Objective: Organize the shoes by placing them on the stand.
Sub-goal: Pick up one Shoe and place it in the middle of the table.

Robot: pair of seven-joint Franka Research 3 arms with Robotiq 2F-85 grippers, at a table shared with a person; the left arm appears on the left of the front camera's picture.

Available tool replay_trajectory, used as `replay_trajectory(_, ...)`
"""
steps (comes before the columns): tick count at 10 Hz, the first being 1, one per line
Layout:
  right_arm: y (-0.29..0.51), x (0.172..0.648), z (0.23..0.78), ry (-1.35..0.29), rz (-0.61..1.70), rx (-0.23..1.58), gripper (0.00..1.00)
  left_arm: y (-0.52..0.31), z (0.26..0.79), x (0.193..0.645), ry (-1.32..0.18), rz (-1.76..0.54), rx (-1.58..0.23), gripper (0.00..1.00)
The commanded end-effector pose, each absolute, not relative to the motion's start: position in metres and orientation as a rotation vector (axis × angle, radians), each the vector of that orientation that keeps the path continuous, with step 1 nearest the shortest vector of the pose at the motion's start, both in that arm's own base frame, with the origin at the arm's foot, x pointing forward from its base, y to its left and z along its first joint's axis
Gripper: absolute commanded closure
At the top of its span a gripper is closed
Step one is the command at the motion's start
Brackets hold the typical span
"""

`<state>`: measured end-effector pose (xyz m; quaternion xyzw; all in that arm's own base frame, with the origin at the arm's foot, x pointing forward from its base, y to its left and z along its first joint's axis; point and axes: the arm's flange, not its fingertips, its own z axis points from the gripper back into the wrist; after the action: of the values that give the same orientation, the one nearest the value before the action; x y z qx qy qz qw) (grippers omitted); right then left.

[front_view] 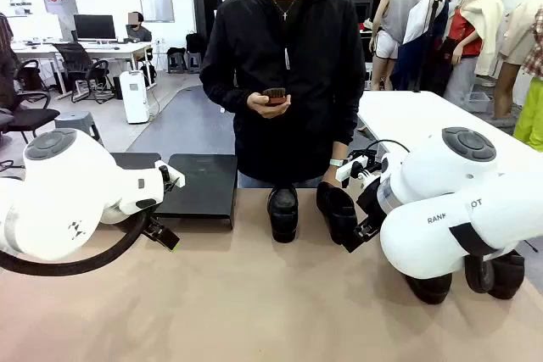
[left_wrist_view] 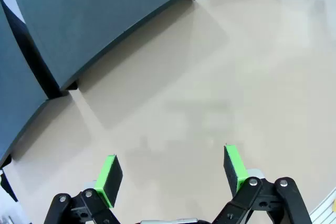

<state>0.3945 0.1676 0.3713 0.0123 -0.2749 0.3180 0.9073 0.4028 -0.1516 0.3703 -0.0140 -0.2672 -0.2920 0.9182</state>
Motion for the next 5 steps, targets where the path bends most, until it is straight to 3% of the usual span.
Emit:
replay_trajectory(1, 0.1676, 0.3945, 0.3713, -0.568, 0.656, 0.025, 0.00, -0.1516, 0.3705, 0.4028, -0.550, -0.600, -0.029, 0.00)
replay_trajectory(5, 0.1676, 0.3945, 0.3713, -0.568, 0.656, 0.025, 0.00, -0.1516, 0.3705, 0.4028, -0.550, -0.600, -0.029, 0.00)
